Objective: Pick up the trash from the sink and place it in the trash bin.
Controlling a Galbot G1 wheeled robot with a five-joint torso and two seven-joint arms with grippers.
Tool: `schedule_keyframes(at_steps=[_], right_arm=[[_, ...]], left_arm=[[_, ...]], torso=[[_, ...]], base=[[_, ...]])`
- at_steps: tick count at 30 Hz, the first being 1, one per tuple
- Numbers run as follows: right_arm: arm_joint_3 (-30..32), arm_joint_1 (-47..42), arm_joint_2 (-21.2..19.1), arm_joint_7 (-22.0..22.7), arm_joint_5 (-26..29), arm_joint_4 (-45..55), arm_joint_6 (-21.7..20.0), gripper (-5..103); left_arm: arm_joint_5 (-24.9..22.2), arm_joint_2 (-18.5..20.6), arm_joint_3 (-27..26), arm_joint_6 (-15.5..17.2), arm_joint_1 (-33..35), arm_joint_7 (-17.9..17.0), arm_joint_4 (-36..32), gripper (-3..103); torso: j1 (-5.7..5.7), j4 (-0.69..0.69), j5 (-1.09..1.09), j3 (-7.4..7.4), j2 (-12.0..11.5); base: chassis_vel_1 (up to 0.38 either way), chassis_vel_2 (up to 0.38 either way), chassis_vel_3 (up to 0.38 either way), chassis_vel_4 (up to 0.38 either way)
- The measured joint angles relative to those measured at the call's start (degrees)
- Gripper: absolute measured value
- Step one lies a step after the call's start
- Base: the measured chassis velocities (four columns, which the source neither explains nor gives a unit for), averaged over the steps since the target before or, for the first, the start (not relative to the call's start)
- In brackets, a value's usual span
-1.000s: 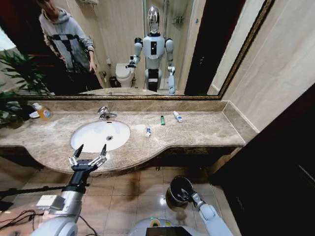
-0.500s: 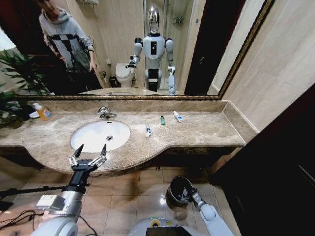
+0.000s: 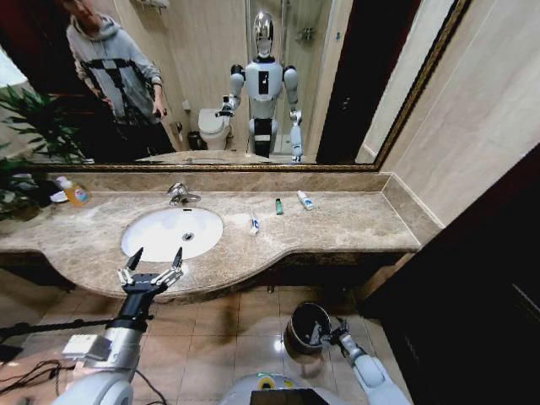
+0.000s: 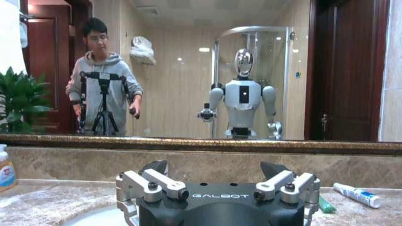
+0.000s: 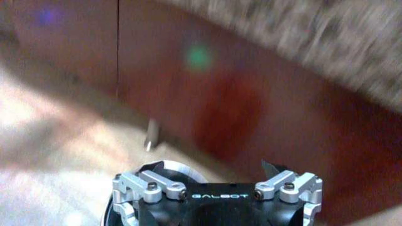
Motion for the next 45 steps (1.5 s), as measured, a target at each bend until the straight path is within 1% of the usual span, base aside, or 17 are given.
schedule_keyframes(at_steps=[1,5,6,8,9,12,23,25,28,29,33,35,37,38,41,44,45], right_arm=[[0.0,0.0,0.0,0.0,0.0,0.0,0.0,100],[1.4,-8.1,-0.6,1.8,4.4,13.9,0.9,100],[1.4,-8.1,-0.6,1.8,4.4,13.9,0.9,100],[2.2,-13.3,-0.8,2.6,6.2,22.2,0.7,100],[2.2,-13.3,-0.8,2.6,6.2,22.2,0.7,100],[2.7,-18.8,-1.0,3.4,7.9,31.8,0.4,100],[0.8,-25.4,-0.6,4.1,8.5,48.9,0.4,100],[0.4,-25.2,-0.8,4.1,8.5,50.3,0.1,100],[-1.1,-22.6,-1.8,3.6,8.6,53.6,-2.7,100],[-1.1,-22.6,-1.8,3.6,8.6,53.6,-2.7,100],[-2.9,-16.8,-4.3,2.4,11.9,54.4,-6.8,100],[-3.2,-15.7,-5.0,2.0,13.1,54.4,-7.7,100],[-4.9,-11.5,-7.0,1.5,16.9,53.9,-10.5,100],[-4.9,-11.5,-7.0,1.5,16.9,53.9,-10.5,100],[-8.4,-4.1,-8.5,1.5,19.7,51.9,-13.5,100],[-10.1,-0.9,-8.7,1.6,20.6,50.5,-14.8,100],[-12.5,2.9,-8.9,1.7,21.4,48.8,-16.3,100]], left_arm=[[0.0,0.0,0.0,0.0,0.0,0.0,0.0,100],[0.0,0.0,0.0,0.0,0.0,0.0,0.0,100],[0.0,0.0,0.0,0.0,0.0,0.0,0.0,100],[0.0,0.0,0.0,0.0,0.0,0.0,0.0,100],[0.0,0.0,0.0,0.0,0.0,0.0,0.0,100],[0.0,0.0,0.0,0.0,0.0,0.0,0.0,100],[0.0,0.0,0.0,0.0,0.0,0.0,0.0,100],[0.0,0.0,0.0,0.0,0.0,0.0,0.0,100],[0.0,0.0,0.0,0.0,0.0,0.0,0.0,100],[0.0,0.0,0.0,0.0,0.0,0.0,0.0,100],[0.0,0.0,0.0,0.0,0.0,0.0,0.0,100],[0.0,0.0,0.0,0.0,0.0,0.0,0.0,100],[0.0,0.0,0.0,0.0,0.0,0.0,0.0,100],[0.0,0.0,0.0,0.0,0.0,0.0,0.0,100],[0.0,0.0,0.0,0.0,0.0,0.0,0.0,100],[0.0,0.0,0.0,0.0,0.0,0.0,0.0,100],[0.0,0.0,0.0,0.0,0.0,0.0,0.0,100]], torso=[[0.0,0.0,0.0,0.0,0.0],[0.0,0.0,0.0,0.0,0.0],[0.0,0.0,0.0,0.0,0.0],[0.0,0.0,0.0,0.0,0.0],[0.0,0.0,0.0,0.0,0.0],[0.0,-0.01,0.0,0.0,0.0],[0.0,-0.01,0.0,0.0,0.0],[0.0,-0.01,0.0,0.0,0.0],[0.0,0.0,0.0,0.0,0.0],[0.0,0.0,0.0,0.0,0.0],[0.01,0.0,0.01,0.01,0.0],[0.01,0.0,0.0,0.01,0.0],[0.01,-0.01,0.0,0.01,0.0],[0.01,-0.01,0.0,0.01,0.0],[0.01,0.0,0.0,0.01,0.0],[0.01,0.0,0.0,0.01,0.0],[0.01,-0.01,0.01,0.01,0.0]], base=[[0.0,0.0,0.0,0.0],[0.0,0.0,0.0,0.0],[0.0,0.0,0.0,0.0],[0.0,0.0,0.0,0.0],[0.0,0.0,0.0,0.0],[0.0,0.0,0.0,0.0],[0.0,0.0,0.0,0.0],[0.0,0.0,0.0,0.0],[0.0,0.0,0.0,0.0],[0.0,0.0,0.0,0.0],[0.0,0.0,0.0,0.0],[0.0,0.0,0.0,0.0],[0.0,0.0,0.0,0.0],[0.0,0.0,0.0,0.0],[0.0,0.0,0.0,0.0],[0.0,0.0,0.0,0.0],[0.0,0.0,0.0,0.0]])
